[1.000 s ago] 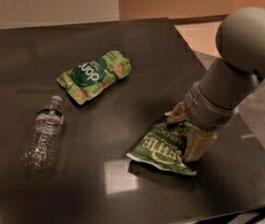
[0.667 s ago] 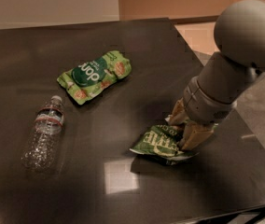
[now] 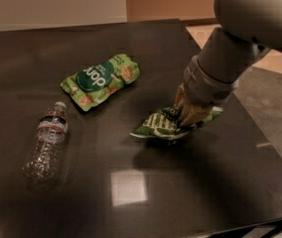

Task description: Move green jalapeno chip bag near green rice chip bag

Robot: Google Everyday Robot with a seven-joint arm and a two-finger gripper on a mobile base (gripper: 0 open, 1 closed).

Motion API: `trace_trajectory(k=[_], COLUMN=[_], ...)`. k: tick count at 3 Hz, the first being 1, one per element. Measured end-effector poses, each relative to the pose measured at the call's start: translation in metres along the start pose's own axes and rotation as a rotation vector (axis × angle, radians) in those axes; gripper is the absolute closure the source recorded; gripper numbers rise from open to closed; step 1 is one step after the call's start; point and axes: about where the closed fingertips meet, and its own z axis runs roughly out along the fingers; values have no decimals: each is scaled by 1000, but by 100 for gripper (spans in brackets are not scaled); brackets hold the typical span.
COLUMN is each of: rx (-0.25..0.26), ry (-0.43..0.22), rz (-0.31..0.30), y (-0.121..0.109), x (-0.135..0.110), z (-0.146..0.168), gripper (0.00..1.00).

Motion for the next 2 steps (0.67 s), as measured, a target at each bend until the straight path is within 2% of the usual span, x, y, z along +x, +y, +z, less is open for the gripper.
trace_trajectory(k=[2], rx=[111], ry=[-30], rz=[-43], y=[-79], x=[-26], z=[-12], gripper=[100])
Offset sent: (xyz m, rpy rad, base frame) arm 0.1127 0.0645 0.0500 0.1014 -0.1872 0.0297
